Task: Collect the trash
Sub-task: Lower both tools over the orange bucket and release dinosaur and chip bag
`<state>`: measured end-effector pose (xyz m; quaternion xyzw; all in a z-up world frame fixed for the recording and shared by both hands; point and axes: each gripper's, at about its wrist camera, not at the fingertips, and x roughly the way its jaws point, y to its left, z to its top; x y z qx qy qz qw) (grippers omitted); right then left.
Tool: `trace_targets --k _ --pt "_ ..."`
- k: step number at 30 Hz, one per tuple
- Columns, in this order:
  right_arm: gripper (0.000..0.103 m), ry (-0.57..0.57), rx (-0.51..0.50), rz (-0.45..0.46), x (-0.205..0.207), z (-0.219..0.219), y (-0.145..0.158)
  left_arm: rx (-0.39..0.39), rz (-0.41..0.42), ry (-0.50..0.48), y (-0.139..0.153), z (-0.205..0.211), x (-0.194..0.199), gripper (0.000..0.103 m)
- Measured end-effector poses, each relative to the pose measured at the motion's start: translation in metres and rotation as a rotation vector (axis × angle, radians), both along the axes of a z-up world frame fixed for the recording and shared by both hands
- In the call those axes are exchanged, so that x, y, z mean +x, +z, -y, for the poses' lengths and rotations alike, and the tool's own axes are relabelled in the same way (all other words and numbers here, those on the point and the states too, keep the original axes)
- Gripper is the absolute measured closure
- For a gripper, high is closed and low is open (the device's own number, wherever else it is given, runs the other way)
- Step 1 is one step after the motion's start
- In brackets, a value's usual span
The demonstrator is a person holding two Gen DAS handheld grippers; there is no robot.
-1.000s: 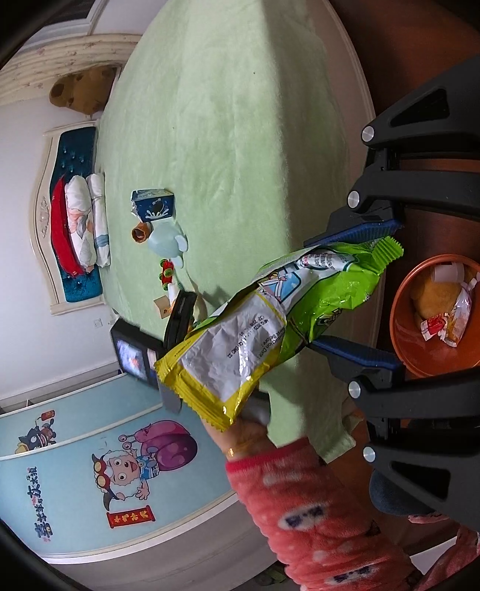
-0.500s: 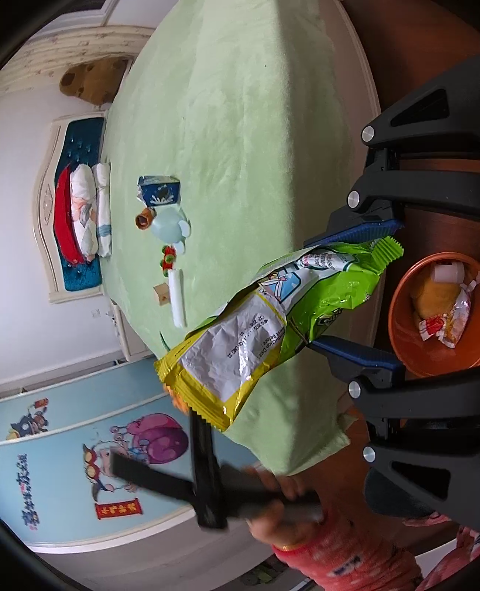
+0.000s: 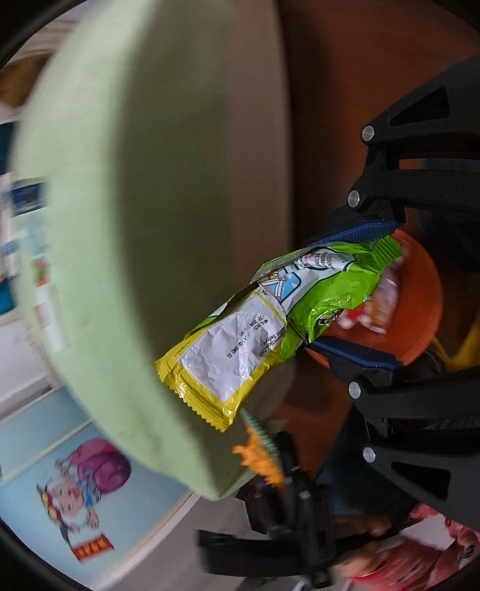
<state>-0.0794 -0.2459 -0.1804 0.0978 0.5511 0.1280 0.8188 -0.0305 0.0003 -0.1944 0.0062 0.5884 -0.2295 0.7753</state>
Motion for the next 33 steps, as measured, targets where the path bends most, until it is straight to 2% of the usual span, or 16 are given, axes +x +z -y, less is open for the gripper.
trace_targets --k 7,10,13,16,17,18,19,20,26,33 --pt "0.056 -0.065 0.06 -0.287 -0.009 -0.002 -0.083 0.036 -0.226 0.048 -0.081 0.017 -0.011 0.036" --pt "0.056 -0.068 0.035 -0.341 -0.013 -0.006 -0.102 0.075 -0.267 0.046 -0.104 0.028 -0.01 0.036" --pt "0.053 -0.073 0.035 -0.367 -0.015 -0.007 -0.111 0.082 -0.303 0.027 -0.115 0.036 -0.01 0.036" --pt "0.045 -0.106 0.047 -0.367 -0.013 -0.002 -0.112 0.11 -0.3 0.0 -0.118 0.045 -0.011 0.034" --pt "0.042 -0.116 0.056 -0.364 -0.013 0.0 -0.111 0.117 -0.291 -0.006 -0.118 0.046 -0.013 0.03" --pt "0.034 -0.127 0.063 -0.36 -0.012 0.0 -0.11 0.124 -0.279 -0.012 -0.117 0.049 -0.013 0.027" --pt "0.031 -0.139 0.07 -0.358 -0.011 0.001 -0.109 0.127 -0.27 -0.014 -0.117 0.046 -0.016 0.021" --pt "0.028 -0.146 0.081 -0.356 -0.01 0.001 -0.108 0.128 -0.262 -0.016 -0.116 0.046 -0.021 0.02" --pt "0.028 -0.141 0.088 -0.355 -0.012 -0.004 -0.108 0.142 -0.233 -0.052 -0.115 0.05 -0.029 0.02" --pt "0.027 -0.153 0.092 -0.355 -0.013 0.002 -0.108 0.136 -0.227 -0.035 -0.105 0.043 -0.029 0.02"
